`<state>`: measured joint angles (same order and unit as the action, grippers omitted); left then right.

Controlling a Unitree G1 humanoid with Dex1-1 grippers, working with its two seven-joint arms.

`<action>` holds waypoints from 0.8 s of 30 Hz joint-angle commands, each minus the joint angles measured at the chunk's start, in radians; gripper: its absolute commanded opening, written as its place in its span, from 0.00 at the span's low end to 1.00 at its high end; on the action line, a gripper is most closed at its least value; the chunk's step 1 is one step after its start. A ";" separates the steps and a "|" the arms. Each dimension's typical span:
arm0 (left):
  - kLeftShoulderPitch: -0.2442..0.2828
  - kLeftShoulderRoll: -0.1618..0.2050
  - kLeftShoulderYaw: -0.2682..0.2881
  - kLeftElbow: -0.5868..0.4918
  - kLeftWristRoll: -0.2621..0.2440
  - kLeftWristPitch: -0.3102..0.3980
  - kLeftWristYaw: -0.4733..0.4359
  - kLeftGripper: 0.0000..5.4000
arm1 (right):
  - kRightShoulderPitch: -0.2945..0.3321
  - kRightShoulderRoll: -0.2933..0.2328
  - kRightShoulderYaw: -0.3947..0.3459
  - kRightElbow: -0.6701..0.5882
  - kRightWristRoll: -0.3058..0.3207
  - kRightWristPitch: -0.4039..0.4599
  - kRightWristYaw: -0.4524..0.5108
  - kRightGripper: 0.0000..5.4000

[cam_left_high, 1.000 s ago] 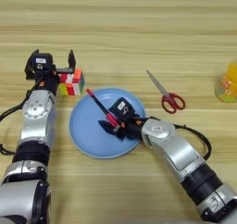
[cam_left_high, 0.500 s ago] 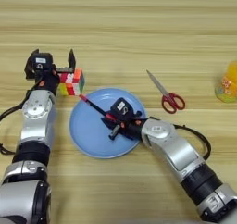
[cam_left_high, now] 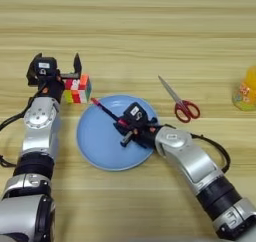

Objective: Move the objects on the table

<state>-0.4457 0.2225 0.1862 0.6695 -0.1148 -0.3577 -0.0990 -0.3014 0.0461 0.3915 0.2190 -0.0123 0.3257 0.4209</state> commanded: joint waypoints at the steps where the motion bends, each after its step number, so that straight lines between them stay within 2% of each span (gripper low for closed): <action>1: 0.001 0.002 -0.003 -0.005 0.011 0.016 0.004 1.00 | -0.024 -0.009 -0.070 -0.099 0.029 0.046 -0.022 0.13; 6: -0.001 0.000 -0.003 0.000 0.012 0.013 0.006 1.00 | -0.037 -0.047 -0.172 -0.186 0.058 0.069 -0.045 0.13; 11: -0.001 0.001 -0.003 0.000 0.011 0.013 0.005 1.00 | -0.034 -0.087 -0.261 -0.208 0.081 0.076 -0.071 0.13; 19: 0.005 0.001 -0.002 -0.006 0.011 0.014 0.004 1.00 | 0.002 -0.169 -0.399 -0.159 0.091 0.046 -0.134 0.13; 24: 0.007 0.003 -0.002 -0.011 0.010 0.016 0.003 1.00 | 0.035 -0.192 -0.433 -0.118 0.088 0.043 -0.152 0.13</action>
<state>-0.4452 0.2222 0.1858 0.6695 -0.1147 -0.3576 -0.0988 -0.2802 -0.1359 -0.0302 0.0824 0.0686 0.3759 0.2766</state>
